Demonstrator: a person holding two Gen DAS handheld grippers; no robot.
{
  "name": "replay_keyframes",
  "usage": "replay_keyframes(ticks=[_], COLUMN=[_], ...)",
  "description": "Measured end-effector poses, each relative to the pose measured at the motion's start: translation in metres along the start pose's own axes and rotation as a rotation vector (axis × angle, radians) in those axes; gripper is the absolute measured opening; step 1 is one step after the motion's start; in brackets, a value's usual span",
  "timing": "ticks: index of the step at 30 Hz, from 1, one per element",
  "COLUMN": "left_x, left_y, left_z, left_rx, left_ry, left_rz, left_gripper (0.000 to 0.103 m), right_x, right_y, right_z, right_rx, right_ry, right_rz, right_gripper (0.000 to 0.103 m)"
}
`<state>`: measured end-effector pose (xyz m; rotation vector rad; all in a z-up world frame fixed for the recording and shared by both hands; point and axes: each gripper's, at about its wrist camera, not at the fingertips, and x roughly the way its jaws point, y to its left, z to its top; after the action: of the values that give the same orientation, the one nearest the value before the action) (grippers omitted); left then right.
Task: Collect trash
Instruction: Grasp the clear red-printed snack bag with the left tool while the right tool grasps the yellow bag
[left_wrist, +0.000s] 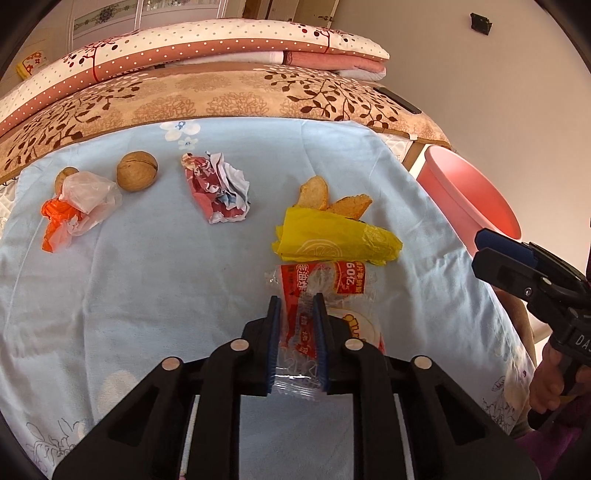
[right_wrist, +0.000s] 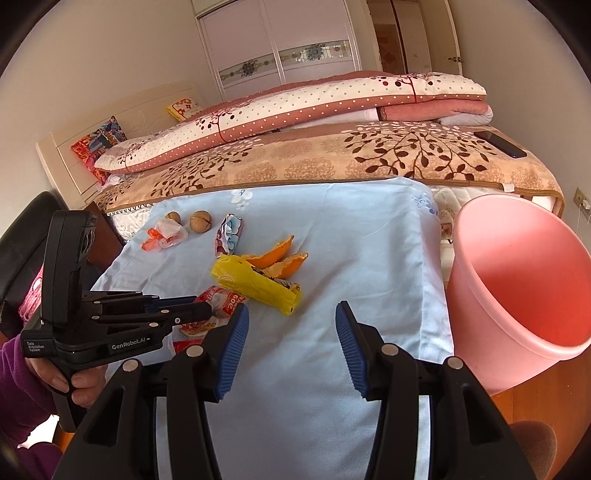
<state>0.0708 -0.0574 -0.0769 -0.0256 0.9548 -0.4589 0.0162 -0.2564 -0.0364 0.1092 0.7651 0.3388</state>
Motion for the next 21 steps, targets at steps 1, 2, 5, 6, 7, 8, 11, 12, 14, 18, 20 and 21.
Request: replay_keyframes(ticks=[1, 2, 5, 6, 7, 8, 11, 12, 14, 18, 20, 21], left_x=[-0.001, -0.002, -0.009, -0.013, -0.017, -0.021, -0.033, -0.036, -0.043, -0.055, -0.060, -0.062], left_y=[0.001, 0.003, 0.005, 0.006, 0.007, 0.009, 0.016, 0.018, 0.023, 0.036, 0.041, 0.043], left_z=[0.000, 0.000, -0.001, -0.001, -0.001, -0.001, -0.003, -0.004, -0.006, -0.011, -0.013, -0.013], left_rx=[-0.004, -0.008, -0.017, -0.021, -0.027, -0.035, -0.053, -0.057, -0.064, -0.102, -0.116, -0.124], left_ry=[-0.003, -0.006, -0.024, -0.029, -0.037, -0.043, -0.054, -0.059, -0.067, -0.075, -0.078, -0.081], left_rz=[-0.003, -0.007, -0.005, -0.003, -0.002, -0.003, 0.006, 0.015, 0.033, 0.044, 0.048, 0.047], left_gripper=[0.011, 0.010, 0.006, 0.006, 0.006, 0.005, 0.005, 0.005, 0.005, 0.005, 0.005, 0.005], right_x=[0.002, 0.004, 0.009, 0.011, 0.013, 0.016, 0.026, 0.030, 0.038, 0.059, 0.069, 0.074], right_y=[0.001, 0.002, 0.006, 0.008, 0.010, 0.012, 0.019, 0.022, 0.028, 0.039, 0.043, 0.046], right_z=[0.001, 0.003, 0.009, 0.010, 0.012, 0.014, 0.019, 0.020, 0.021, 0.023, 0.024, 0.025], right_rx=[-0.002, -0.003, -0.014, -0.021, -0.029, -0.037, -0.065, -0.076, -0.103, -0.178, -0.219, -0.237], right_ry=[0.003, 0.006, 0.011, 0.013, 0.016, 0.020, 0.037, 0.044, 0.059, 0.119, 0.145, 0.162], right_rz=[0.002, 0.006, 0.018, 0.022, 0.027, 0.033, 0.049, 0.053, 0.061, 0.080, 0.084, 0.092], right_gripper=[0.048, 0.048, 0.048, 0.048, 0.048, 0.048, 0.049, 0.049, 0.049, 0.051, 0.054, 0.055])
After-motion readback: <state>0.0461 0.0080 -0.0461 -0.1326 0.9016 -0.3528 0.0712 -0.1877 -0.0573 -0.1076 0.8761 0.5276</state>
